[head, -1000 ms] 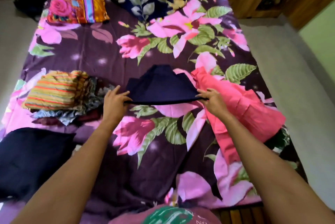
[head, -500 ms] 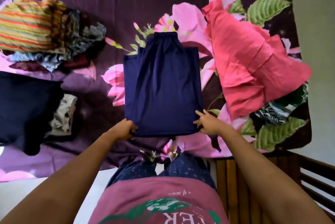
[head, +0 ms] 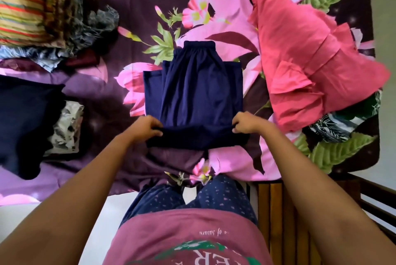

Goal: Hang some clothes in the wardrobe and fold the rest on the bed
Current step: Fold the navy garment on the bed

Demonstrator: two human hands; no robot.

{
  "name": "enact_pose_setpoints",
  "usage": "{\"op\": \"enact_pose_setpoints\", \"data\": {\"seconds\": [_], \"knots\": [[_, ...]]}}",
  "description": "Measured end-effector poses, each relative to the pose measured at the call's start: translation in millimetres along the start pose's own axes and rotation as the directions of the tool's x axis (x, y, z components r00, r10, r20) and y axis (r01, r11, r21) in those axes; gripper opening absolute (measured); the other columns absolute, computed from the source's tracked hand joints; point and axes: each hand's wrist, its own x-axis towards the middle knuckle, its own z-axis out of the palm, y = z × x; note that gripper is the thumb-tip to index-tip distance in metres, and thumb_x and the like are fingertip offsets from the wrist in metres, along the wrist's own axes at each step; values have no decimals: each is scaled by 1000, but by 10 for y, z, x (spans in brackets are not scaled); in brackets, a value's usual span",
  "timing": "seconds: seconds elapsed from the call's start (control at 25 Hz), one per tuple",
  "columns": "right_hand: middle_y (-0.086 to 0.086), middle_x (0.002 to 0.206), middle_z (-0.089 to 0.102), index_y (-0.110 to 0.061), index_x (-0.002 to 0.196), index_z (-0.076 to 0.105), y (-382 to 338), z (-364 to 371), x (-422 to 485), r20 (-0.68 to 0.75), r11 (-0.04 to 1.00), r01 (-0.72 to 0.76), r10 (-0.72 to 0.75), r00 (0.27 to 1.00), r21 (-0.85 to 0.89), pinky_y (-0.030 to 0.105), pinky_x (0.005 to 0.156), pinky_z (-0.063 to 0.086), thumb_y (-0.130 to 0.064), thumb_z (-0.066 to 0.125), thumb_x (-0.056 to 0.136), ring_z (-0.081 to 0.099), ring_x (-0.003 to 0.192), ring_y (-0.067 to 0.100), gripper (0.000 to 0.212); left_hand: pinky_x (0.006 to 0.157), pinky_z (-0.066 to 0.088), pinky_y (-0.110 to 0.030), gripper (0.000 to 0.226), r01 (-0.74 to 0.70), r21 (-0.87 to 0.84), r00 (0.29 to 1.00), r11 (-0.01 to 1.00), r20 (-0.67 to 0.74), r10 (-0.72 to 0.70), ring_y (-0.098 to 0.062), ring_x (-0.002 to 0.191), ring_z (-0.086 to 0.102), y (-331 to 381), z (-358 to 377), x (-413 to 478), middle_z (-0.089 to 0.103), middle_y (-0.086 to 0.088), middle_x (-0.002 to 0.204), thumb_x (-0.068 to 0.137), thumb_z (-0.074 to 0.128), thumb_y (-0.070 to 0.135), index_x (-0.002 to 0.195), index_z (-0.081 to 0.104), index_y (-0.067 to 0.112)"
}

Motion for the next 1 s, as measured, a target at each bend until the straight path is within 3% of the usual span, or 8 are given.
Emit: {"op": "enact_pose_setpoints", "data": {"seconds": [0.12,0.24,0.36,0.52,0.6,0.68,0.84,1.0], "knots": [[23,124,56,-2,119,56,15,-115,262,-290,993,-68,94,952,97,40,94,41,-14,56,88,52,118,38,33,96,41,-37,41,18,-86,912,996,-407,-52,-35,114,57,-33,-63,247,60,-19,124,85,65,6,125,58,4],[22,142,38,-3,139,39,-21,46,334,-526,996,-39,75,847,79,49,108,28,-13,61,87,35,133,36,57,100,40,-49,59,-64,47,833,997,-548,79,-44,118,52,-28,63,359,49,-28,134,71,74,-2,127,54,-4],[20,129,52,1,121,56,-48,403,330,-539,983,183,-161,826,-13,42,99,40,-14,66,84,50,120,37,41,95,40,-58,59,-232,169,885,958,-371,279,-51,110,55,-74,382,390,53,-31,127,57,81,-8,113,62,-8],[16,153,25,-6,143,38,78,826,419,-275,968,98,-162,948,-233,45,114,21,-24,71,81,23,143,30,72,115,12,-46,87,-48,154,997,987,-55,58,-34,144,15,-130,707,436,12,-15,156,76,75,14,146,24,5],[15,156,20,-9,146,33,117,919,479,-295,941,57,-161,942,-332,49,114,19,-9,70,79,20,144,30,76,115,10,-44,91,22,264,999,964,-38,-12,-28,146,3,-151,801,476,-1,-9,158,82,69,19,150,8,11],[15,157,16,-10,148,29,139,917,515,-332,926,42,-176,927,-375,50,114,18,5,62,79,17,145,30,78,115,13,-46,79,40,341,996,939,-83,-12,-26,146,0,-137,855,494,-5,-8,159,90,51,3,151,2,13],[9,160,0,-13,152,13,132,777,449,-208,936,119,-196,958,-332,41,118,13,10,34,88,2,147,25,71,106,33,-43,69,33,379,996,925,-91,2,-28,145,8,-69,840,480,1,-9,159,91,29,-11,151,6,11],[6,156,25,-16,147,34,122,613,310,-70,968,154,-171,983,-197,39,109,34,7,36,88,26,142,24,63,100,38,-41,59,-51,510,990,859,136,-22,-32,132,37,10,669,451,21,-12,154,95,29,-3,150,19,15]]}}
